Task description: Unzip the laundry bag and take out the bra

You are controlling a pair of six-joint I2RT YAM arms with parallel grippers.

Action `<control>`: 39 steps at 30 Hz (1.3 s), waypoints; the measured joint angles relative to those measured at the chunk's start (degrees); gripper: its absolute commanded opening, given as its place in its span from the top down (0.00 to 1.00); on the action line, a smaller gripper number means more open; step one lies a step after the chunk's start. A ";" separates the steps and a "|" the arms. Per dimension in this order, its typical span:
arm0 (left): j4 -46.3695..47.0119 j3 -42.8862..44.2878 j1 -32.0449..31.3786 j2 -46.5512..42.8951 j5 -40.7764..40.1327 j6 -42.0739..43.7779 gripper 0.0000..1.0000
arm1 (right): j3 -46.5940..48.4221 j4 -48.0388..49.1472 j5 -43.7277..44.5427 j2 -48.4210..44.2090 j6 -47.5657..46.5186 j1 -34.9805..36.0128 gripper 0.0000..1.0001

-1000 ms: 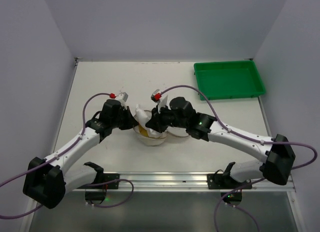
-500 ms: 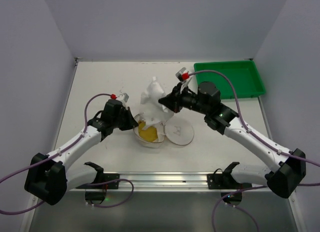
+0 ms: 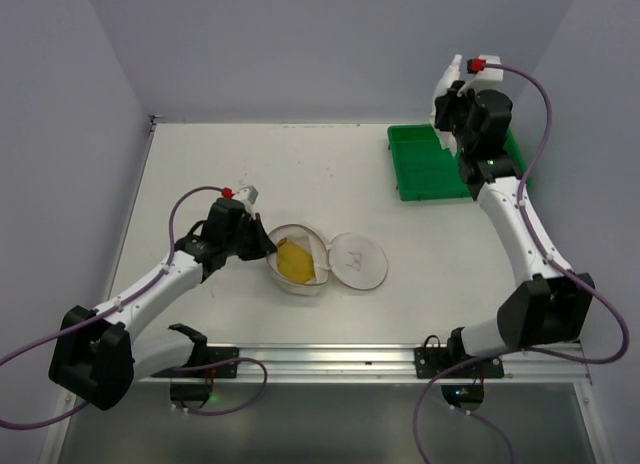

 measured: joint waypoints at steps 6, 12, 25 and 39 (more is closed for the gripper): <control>0.07 0.48 0.00 0.44 0.61 0.13 1.00 | 7.02 -0.63 0.83 15.17 -0.92 -7.74 1.00; 0.31 0.70 0.00 1.18 1.11 0.63 1.00 | 9.97 -1.86 2.25 24.70 0.59 -13.86 1.00; 0.28 1.36 0.00 1.77 1.16 1.57 1.00 | 22.47 -9.86 17.55 37.57 0.72 -16.26 0.69; 0.26 1.46 0.00 2.54 1.05 1.55 1.00 | 25.42 -20.39 8.00 38.47 0.83 -14.97 0.14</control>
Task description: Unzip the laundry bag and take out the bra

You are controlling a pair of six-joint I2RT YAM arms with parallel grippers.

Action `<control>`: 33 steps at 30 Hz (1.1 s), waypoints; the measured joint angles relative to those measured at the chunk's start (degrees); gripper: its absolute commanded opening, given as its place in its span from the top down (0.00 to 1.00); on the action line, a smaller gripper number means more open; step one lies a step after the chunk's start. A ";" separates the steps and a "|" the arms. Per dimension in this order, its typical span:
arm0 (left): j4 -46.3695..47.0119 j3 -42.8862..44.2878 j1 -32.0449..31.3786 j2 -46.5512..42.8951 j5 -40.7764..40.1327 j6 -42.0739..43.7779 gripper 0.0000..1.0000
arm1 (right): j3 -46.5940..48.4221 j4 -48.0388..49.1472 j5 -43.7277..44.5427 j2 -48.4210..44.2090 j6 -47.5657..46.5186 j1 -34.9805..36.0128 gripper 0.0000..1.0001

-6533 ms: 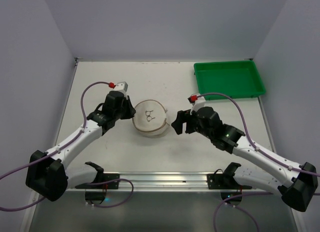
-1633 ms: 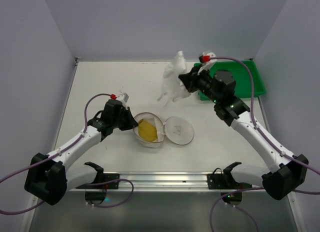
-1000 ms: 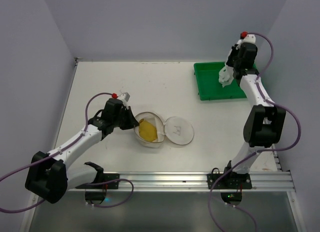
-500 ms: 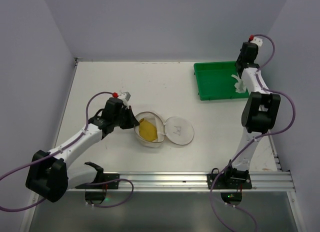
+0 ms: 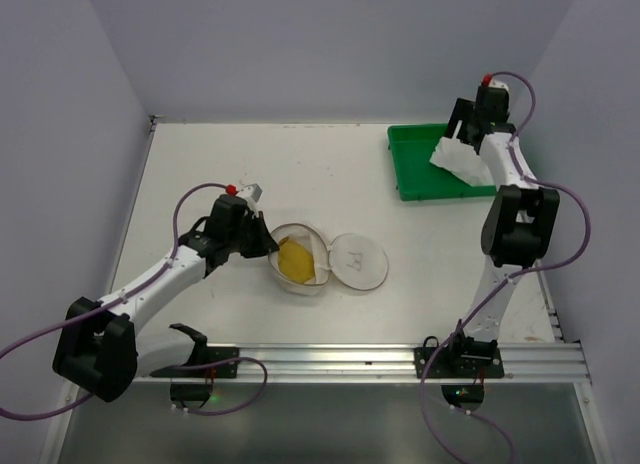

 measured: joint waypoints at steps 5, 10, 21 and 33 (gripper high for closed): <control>-0.09 1.16 0.00 0.28 -0.48 -0.02 1.00 | -11.45 0.17 -5.07 -16.33 0.92 6.86 0.14; -0.11 1.88 0.00 0.28 -1.53 -0.04 1.00 | -25.24 5.09 -9.53 -33.29 2.73 23.41 0.16; -0.57 1.55 0.00 -0.39 -3.91 -0.70 1.00 | -45.03 12.72 -12.87 -37.55 10.69 56.92 0.35; -0.59 -2.51 0.00 -3.28 -4.17 -2.12 1.00 | -39.71 14.88 -9.31 -20.90 10.25 64.74 0.27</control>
